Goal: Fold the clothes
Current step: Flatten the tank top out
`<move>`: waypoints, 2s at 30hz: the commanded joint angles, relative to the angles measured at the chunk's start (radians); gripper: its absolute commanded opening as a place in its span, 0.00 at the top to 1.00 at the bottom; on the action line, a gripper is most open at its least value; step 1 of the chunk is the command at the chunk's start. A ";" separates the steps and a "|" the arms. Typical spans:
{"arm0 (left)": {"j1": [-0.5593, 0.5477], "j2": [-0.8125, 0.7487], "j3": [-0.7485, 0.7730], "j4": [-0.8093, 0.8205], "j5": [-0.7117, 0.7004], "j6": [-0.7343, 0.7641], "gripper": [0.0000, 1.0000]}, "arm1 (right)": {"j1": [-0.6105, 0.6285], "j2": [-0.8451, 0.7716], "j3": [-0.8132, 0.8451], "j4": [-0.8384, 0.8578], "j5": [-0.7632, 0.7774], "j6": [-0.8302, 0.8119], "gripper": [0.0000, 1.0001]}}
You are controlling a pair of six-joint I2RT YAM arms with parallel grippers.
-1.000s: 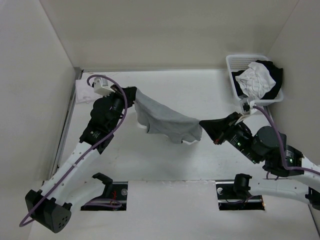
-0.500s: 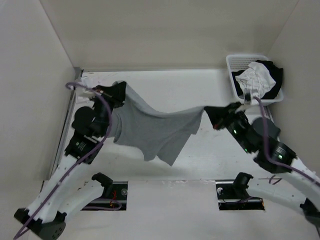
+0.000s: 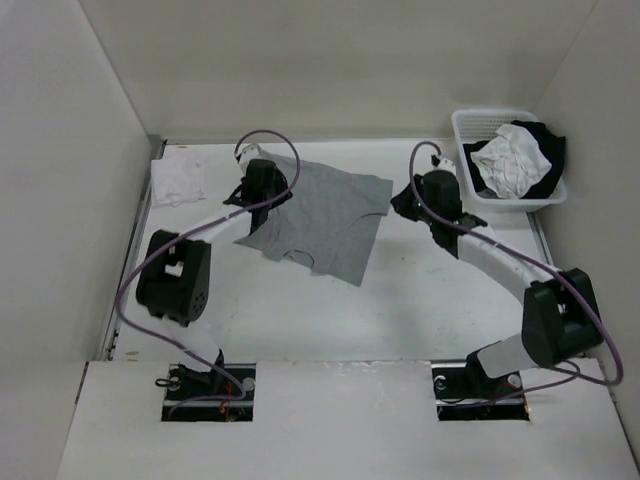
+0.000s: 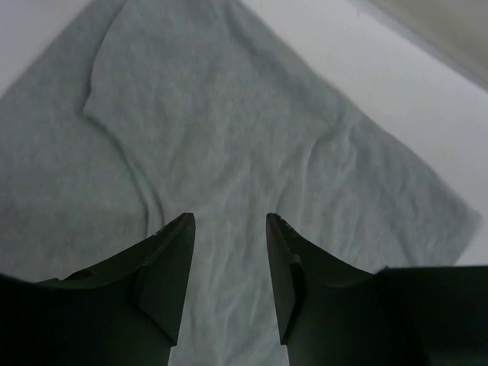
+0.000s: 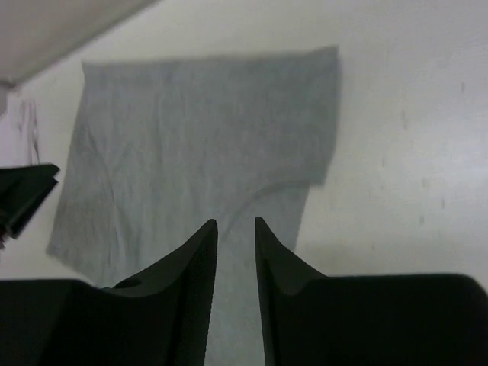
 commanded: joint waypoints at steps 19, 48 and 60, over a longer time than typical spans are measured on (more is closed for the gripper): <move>0.408 -0.380 -0.677 0.264 -0.013 -0.151 0.66 | 0.552 -0.414 -0.662 0.231 0.180 0.118 0.71; 0.362 -0.265 -0.648 0.181 -0.004 -0.073 0.76 | 0.561 -0.359 -0.665 0.320 0.169 0.112 0.63; 0.347 -0.406 -0.700 0.172 0.003 -0.097 0.99 | 0.534 -0.304 -0.653 0.214 0.241 0.186 0.49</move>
